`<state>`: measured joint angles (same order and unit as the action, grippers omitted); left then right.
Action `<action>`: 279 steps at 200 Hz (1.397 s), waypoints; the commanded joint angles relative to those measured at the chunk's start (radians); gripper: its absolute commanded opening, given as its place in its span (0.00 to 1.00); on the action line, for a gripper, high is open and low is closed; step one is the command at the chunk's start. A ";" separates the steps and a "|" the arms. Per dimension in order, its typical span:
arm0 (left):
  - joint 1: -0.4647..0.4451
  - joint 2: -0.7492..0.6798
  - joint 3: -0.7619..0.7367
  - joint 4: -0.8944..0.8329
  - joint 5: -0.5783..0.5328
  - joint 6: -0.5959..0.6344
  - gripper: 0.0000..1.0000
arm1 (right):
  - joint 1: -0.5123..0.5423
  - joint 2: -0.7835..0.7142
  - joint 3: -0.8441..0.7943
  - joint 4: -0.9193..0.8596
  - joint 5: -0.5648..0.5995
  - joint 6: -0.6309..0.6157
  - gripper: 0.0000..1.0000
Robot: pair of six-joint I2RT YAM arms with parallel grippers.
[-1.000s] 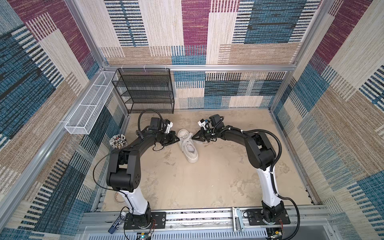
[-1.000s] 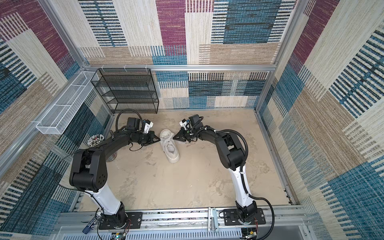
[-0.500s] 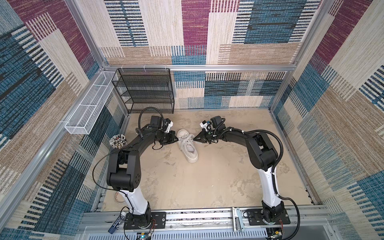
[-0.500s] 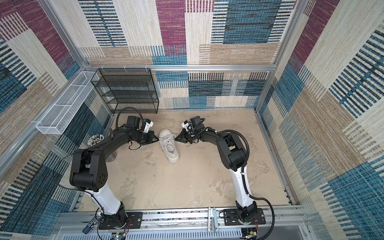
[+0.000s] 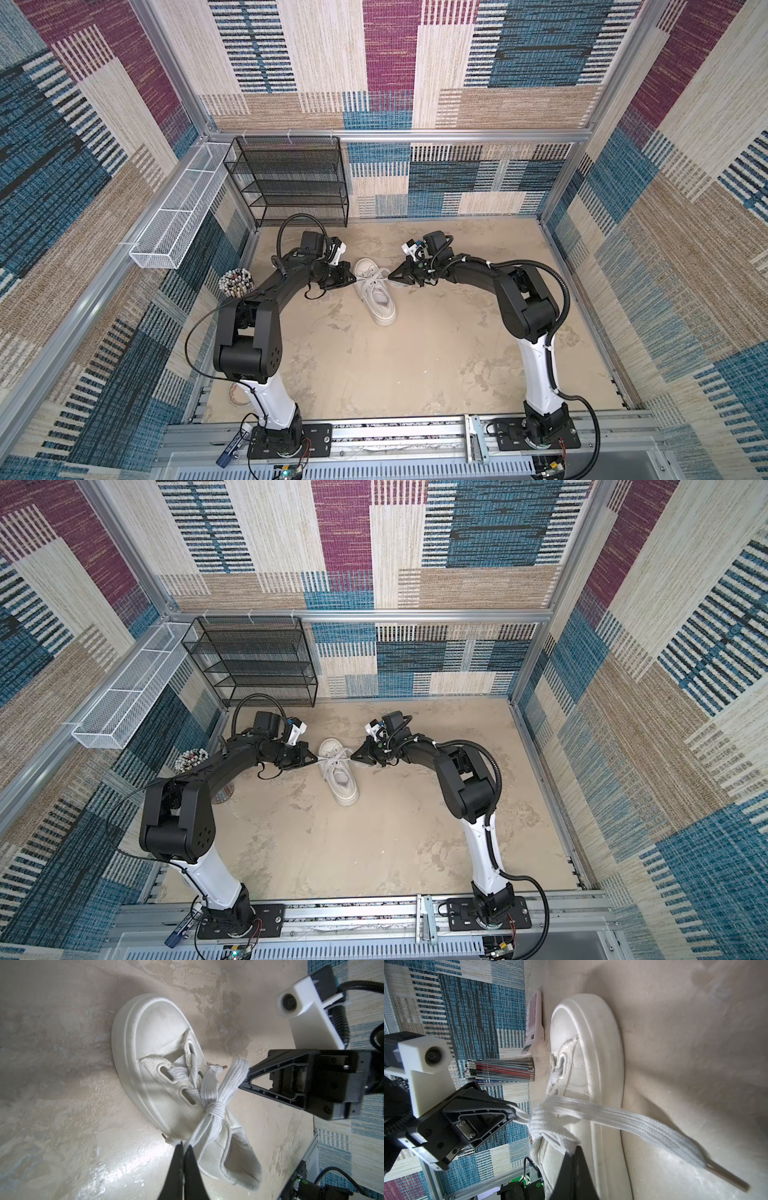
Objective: Tie the shoes
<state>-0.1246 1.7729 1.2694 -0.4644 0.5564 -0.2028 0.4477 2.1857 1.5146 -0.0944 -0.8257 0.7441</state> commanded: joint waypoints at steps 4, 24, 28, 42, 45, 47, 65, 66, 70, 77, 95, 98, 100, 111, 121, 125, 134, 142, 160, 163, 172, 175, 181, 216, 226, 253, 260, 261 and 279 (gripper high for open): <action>0.003 -0.001 0.020 -0.026 -0.022 0.037 0.00 | -0.006 -0.012 -0.010 0.018 0.034 0.005 0.00; 0.004 0.001 0.017 -0.034 -0.030 0.046 0.00 | -0.007 -0.014 -0.014 0.020 0.034 0.006 0.00; 0.005 0.000 0.015 -0.033 -0.029 0.046 0.00 | -0.007 -0.014 -0.015 0.022 0.033 0.006 0.00; 0.003 -0.001 0.015 -0.029 -0.013 0.045 0.06 | -0.007 -0.009 -0.014 0.025 0.019 0.007 0.00; 0.003 -0.002 0.015 -0.025 -0.009 0.044 0.17 | -0.007 -0.010 -0.013 0.025 0.019 0.008 0.00; 0.003 -0.004 0.013 -0.022 -0.004 0.042 0.23 | -0.007 -0.010 -0.014 0.026 0.020 0.008 0.00; 0.003 -0.018 -0.005 0.024 0.050 0.026 0.47 | -0.007 -0.008 -0.006 0.026 0.016 0.006 0.00; 0.003 -0.019 -0.005 0.025 0.053 0.025 0.48 | -0.007 -0.007 -0.006 0.026 0.014 0.006 0.00; 0.003 -0.023 -0.007 0.030 0.058 0.021 0.52 | -0.007 -0.005 -0.003 0.024 0.010 0.006 0.00; 0.003 -0.029 -0.015 0.042 0.066 0.014 0.56 | -0.007 -0.002 0.001 0.027 0.003 0.006 0.00; 0.003 -0.041 -0.045 0.073 0.084 -0.011 0.56 | -0.006 0.002 0.004 0.029 -0.001 0.008 0.00; 0.003 -0.043 -0.049 0.079 0.085 -0.014 0.56 | -0.006 0.002 0.004 0.030 -0.001 0.008 0.00; 0.003 -0.044 -0.052 0.083 0.086 -0.015 0.56 | -0.005 0.002 0.004 0.030 -0.002 0.009 0.00; 0.002 -0.050 -0.076 0.102 0.099 -0.023 0.56 | -0.004 0.004 0.007 0.029 -0.004 0.008 0.00; 0.001 -0.055 -0.093 0.124 0.109 -0.034 0.56 | -0.004 0.005 0.007 0.028 -0.007 0.008 0.00; 0.002 -0.056 -0.101 0.135 0.115 -0.040 0.56 | -0.004 0.006 0.007 0.028 -0.006 0.008 0.00; 0.000 -0.058 -0.114 0.160 0.127 -0.058 0.56 | -0.004 0.005 0.007 0.027 -0.007 0.006 0.00; -0.001 -0.051 -0.112 0.166 0.129 -0.067 0.56 | -0.004 0.008 0.009 0.025 -0.008 0.006 0.00; -0.003 -0.028 -0.095 0.181 0.138 -0.078 0.55 | -0.004 0.010 0.014 0.024 -0.010 0.005 0.00; -0.003 -0.025 -0.092 0.186 0.141 -0.081 0.54 | -0.004 0.010 0.013 0.024 -0.010 0.004 0.00; -0.003 -0.014 -0.085 0.203 0.148 -0.093 0.50 | -0.004 0.011 0.013 0.024 -0.010 0.003 0.00; -0.003 -0.011 -0.082 0.205 0.147 -0.096 0.45 | -0.004 0.010 0.012 0.024 -0.009 0.004 0.00; -0.003 -0.007 -0.077 0.202 0.140 -0.098 0.35 | -0.004 0.008 0.008 0.026 -0.007 0.005 0.00; 0.000 -0.021 -0.070 0.116 0.035 -0.046 0.00 | -0.006 0.001 -0.004 0.031 0.011 0.012 0.00; 0.000 -0.030 -0.072 0.084 -0.019 -0.026 0.00 | -0.006 -0.002 -0.010 0.033 0.017 0.015 0.00; 0.002 -0.031 -0.057 0.012 -0.087 0.004 0.00 | -0.007 -0.008 -0.023 0.034 0.033 0.019 0.00; 0.002 -0.031 -0.054 0.005 -0.098 0.006 0.00 | -0.008 -0.012 -0.027 0.035 0.038 0.020 0.00; 0.002 -0.031 -0.053 0.004 -0.099 0.006 0.00 | -0.009 -0.012 -0.028 0.035 0.039 0.020 0.00; 0.003 -0.031 -0.053 -0.001 -0.112 0.008 0.00 | -0.012 -0.020 -0.034 0.035 0.049 0.020 0.00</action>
<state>-0.1265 1.7477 1.2079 -0.4107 0.5285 -0.2245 0.4431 2.1818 1.4895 -0.0711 -0.8223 0.7586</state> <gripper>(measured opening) 0.056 0.050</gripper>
